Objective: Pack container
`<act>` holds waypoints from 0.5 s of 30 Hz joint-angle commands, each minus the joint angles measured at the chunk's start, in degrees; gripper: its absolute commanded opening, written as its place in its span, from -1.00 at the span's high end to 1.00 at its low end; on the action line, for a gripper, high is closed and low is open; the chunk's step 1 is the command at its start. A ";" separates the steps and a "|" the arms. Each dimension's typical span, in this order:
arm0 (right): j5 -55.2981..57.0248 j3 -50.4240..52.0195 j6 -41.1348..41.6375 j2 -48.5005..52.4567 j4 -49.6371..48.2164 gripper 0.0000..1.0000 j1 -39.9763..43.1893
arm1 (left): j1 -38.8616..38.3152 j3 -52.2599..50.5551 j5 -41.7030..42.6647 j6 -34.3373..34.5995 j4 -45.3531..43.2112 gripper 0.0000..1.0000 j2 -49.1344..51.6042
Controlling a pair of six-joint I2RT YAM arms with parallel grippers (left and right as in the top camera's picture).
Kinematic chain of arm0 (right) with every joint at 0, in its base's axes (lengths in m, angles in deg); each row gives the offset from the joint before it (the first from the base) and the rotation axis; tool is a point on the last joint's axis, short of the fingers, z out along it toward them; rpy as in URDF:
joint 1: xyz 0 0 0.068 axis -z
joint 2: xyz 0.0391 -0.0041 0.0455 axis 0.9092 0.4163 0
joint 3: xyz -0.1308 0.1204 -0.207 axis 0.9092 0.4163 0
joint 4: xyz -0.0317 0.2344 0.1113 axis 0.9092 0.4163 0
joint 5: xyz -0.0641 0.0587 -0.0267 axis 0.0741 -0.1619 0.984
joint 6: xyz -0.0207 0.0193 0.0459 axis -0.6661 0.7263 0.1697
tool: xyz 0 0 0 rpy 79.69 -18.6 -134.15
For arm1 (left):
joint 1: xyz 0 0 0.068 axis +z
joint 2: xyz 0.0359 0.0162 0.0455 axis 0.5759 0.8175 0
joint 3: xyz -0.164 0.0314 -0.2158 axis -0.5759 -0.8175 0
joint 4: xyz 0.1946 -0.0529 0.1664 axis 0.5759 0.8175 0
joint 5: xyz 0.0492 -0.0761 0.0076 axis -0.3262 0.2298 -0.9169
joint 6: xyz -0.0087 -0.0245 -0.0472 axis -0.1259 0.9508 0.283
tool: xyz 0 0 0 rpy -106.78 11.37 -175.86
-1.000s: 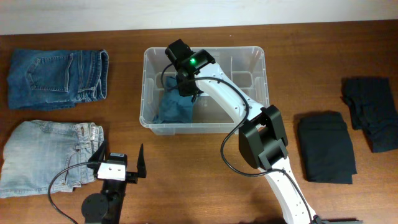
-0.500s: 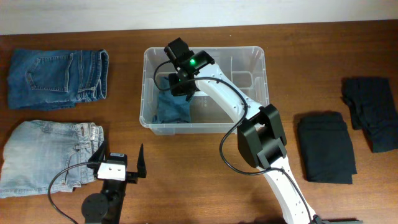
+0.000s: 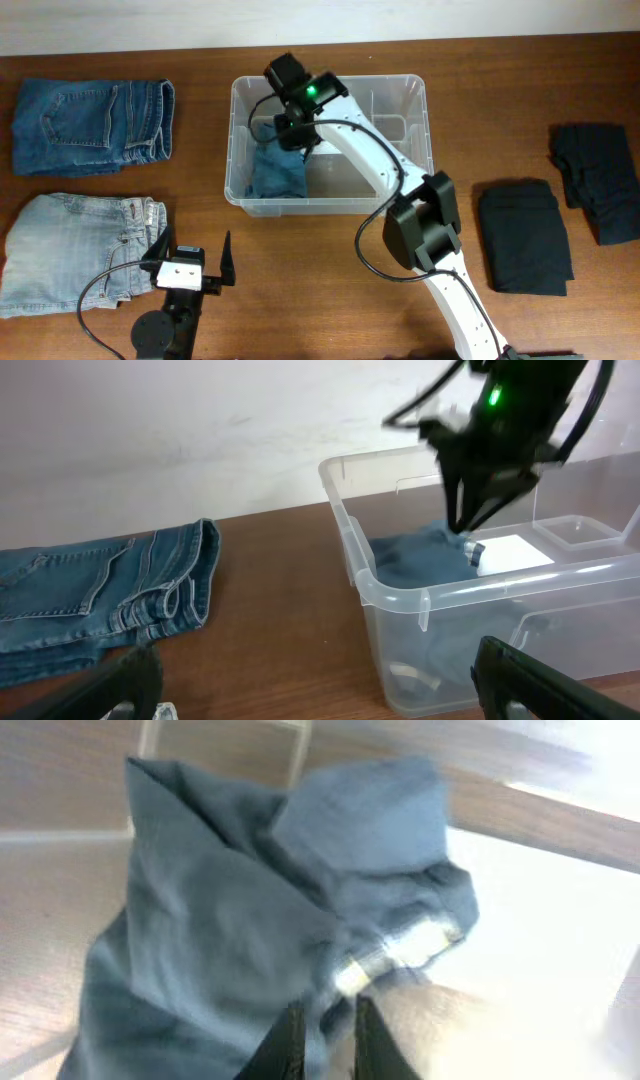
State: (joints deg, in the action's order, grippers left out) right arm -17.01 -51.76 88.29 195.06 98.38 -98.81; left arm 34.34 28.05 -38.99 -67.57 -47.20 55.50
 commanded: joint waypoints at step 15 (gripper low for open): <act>-8.24 10.49 -0.33 -4.17 4.68 0.73 -5.79 | 0.31 -0.24 0.42 -0.92 0.13 -0.99 -0.31</act>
State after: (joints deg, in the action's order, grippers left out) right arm -23.04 -45.07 88.27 191.11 104.78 -103.51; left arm 34.34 28.05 -39.01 -67.57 -47.20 55.50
